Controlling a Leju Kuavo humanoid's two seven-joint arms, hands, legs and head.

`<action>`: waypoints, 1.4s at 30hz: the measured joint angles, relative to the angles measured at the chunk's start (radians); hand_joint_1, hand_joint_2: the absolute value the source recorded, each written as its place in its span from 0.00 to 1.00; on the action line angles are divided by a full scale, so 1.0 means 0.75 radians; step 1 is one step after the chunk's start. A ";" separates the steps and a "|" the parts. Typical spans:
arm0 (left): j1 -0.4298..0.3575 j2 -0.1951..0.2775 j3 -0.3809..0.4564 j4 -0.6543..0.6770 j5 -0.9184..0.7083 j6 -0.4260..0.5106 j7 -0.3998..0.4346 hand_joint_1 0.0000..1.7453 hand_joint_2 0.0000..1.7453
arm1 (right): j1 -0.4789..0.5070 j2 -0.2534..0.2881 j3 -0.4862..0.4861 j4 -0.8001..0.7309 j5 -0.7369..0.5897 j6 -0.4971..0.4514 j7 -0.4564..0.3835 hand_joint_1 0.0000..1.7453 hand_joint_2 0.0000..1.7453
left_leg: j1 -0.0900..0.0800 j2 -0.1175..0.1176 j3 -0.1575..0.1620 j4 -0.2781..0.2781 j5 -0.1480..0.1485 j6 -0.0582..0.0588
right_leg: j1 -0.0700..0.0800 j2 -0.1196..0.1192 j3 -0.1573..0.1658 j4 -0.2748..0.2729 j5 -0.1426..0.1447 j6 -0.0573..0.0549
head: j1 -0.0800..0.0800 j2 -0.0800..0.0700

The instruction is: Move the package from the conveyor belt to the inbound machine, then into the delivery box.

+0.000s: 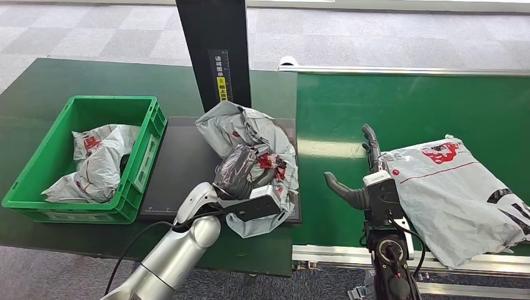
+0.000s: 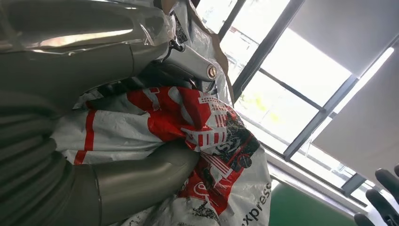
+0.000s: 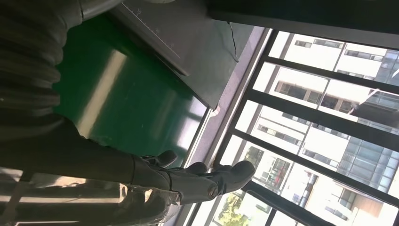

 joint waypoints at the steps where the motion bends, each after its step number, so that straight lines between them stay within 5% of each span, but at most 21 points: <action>1: 0.004 0.003 0.004 -0.011 0.000 0.036 -0.015 1.00 1.00 | 0.000 -0.001 0.000 0.000 -0.002 0.000 0.000 0.00 1.00 | 0.000 0.000 0.000 0.000 0.000 0.000 | 0.000 0.000 0.000 0.000 0.000 0.000 | 0.000 0.000; 6: 0.013 0.046 0.068 -0.099 -0.012 0.330 -0.086 1.00 1.00 | 0.028 -0.004 0.000 -0.012 -0.015 0.000 -0.012 0.00 1.00 | 0.000 0.000 0.000 0.000 0.000 0.000 | 0.000 0.000 0.000 0.000 0.000 0.000 | 0.000 0.000; 10: 0.012 0.106 0.168 -0.152 -0.053 0.427 -0.068 1.00 1.00 | 0.050 -0.008 0.000 -0.027 -0.016 -0.001 -0.021 0.00 1.00 | 0.001 0.001 0.000 -0.001 0.000 0.000 | 0.001 0.000 -0.001 0.000 0.000 0.000 | 0.000 0.000; 22: 0.011 0.163 0.358 -0.204 -0.132 0.469 -0.086 1.00 1.00 | 0.056 -0.019 0.000 -0.030 -0.019 -0.008 -0.022 0.00 1.00 | 0.000 0.001 -0.001 0.000 0.000 0.000 | 0.000 0.000 -0.001 0.000 0.000 0.000 | 0.000 0.000; 30: 0.025 0.197 0.687 -0.211 -0.207 0.476 -0.206 1.00 1.00 | 0.087 -0.043 0.001 -0.041 -0.038 -0.029 -0.026 0.00 1.00 | 0.001 0.001 -0.001 -0.001 0.000 0.000 | 0.001 0.000 -0.002 0.001 0.000 0.000 | 0.000 0.000; 42: 0.117 0.306 1.097 -0.156 -0.494 0.476 -0.134 1.00 1.00 | 0.121 -0.068 0.000 -0.072 -0.036 -0.032 -0.024 0.00 1.00 | 0.001 0.002 -0.002 -0.001 0.000 0.000 | 0.001 0.001 -0.004 0.001 -0.001 -0.001 | 0.000 0.000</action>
